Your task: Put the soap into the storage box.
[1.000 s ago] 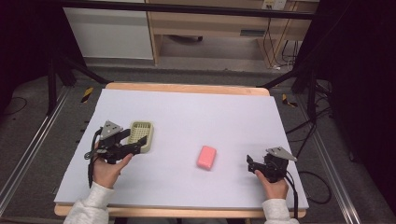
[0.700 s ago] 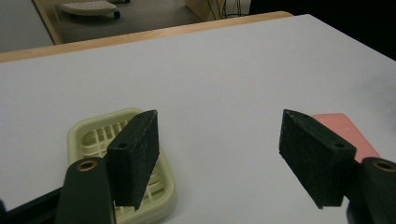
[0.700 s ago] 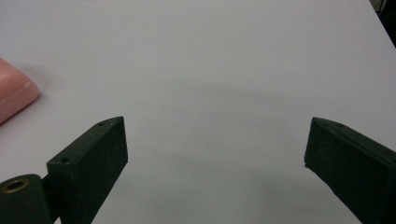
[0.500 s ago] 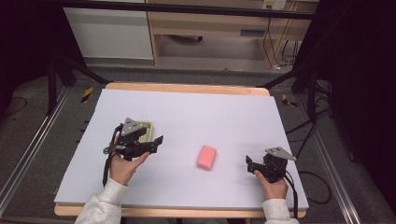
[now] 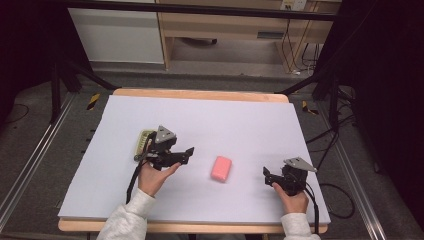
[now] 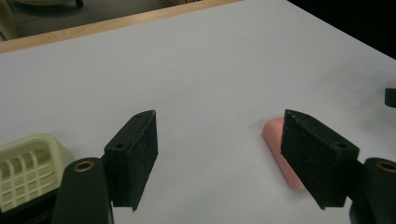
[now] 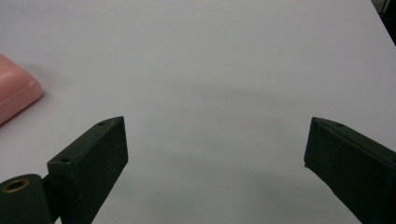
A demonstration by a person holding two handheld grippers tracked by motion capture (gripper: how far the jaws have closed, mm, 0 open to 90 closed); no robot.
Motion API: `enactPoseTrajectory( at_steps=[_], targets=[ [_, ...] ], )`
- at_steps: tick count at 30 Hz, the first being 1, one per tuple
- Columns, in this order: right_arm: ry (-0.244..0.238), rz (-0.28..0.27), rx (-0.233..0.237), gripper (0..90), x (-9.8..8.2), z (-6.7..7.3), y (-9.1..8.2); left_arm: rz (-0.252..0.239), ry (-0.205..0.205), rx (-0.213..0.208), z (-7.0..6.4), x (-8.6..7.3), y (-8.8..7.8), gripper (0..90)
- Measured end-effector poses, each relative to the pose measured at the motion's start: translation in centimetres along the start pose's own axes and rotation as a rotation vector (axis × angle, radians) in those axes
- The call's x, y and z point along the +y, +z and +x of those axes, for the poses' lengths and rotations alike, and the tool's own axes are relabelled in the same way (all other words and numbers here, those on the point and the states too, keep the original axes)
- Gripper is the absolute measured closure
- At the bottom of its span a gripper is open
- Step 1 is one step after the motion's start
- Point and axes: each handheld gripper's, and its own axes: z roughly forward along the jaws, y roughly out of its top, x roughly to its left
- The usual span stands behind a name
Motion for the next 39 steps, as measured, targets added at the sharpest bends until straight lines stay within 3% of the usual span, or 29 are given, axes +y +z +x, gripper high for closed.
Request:
enactPoseTrajectory(
  at_steps=[22,31,39],
  targets=[
    [0.006,0.0,0.011,6.5,0.0,0.0,-0.1,0.094,0.046,-0.06,-4.3,0.3,4.3,25.1],
    [0.004,-0.001,0.013,6.5,0.0,0.0,-0.1,0.128,0.074,-0.064,-5.9,0.2,5.7,24.9],
    [-0.002,0.001,0.018,6.9,0.0,0.1,-0.1,0.144,0.076,-0.073,-6.9,0.0,6.8,24.0]
  ],
)
